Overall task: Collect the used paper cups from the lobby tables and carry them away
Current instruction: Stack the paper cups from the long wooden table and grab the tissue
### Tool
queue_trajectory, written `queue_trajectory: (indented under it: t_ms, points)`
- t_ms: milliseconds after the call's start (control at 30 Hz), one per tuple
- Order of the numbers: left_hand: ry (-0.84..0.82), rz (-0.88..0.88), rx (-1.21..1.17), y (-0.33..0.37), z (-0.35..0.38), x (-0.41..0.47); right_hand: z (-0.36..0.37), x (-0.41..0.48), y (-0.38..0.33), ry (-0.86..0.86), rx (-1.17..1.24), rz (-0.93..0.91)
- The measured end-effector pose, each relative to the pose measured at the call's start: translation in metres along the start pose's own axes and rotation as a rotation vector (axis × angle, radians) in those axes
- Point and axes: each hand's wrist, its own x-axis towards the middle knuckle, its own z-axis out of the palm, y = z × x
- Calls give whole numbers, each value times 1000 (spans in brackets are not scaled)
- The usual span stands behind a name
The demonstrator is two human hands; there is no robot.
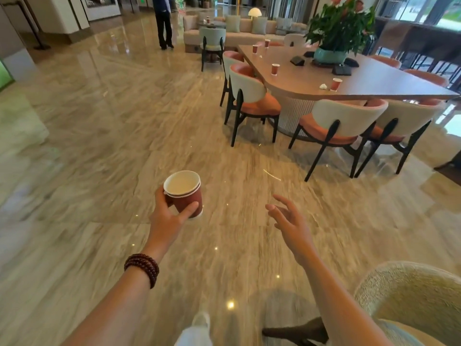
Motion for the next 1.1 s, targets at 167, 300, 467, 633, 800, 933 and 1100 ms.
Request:
queue_trajectory:
  t_ms: [167, 300, 467, 633, 800, 933, 1100]
  points:
    - [-40, 12, 13, -15, 26, 99, 9, 93, 3, 26, 27, 24]
    - [-113, 0, 39, -17, 49, 190, 21, 179, -5, 73, 38, 45]
    - [-171, 29, 27, -6, 82, 301, 31, 283, -22, 124, 37, 39]
    - [-227, 28, 40, -3, 124, 384, 27, 373, -30, 164, 34, 21]
    - [-266, 55, 49, -11, 184, 466, 12, 467, -23, 181, 60, 29]
    - [-277, 71, 42, -14, 243, 536, -13, 553, -19, 195, 72, 36]
    - [-265, 100, 48, -1, 326, 622, -56, 661, -24, 200, 55, 29]
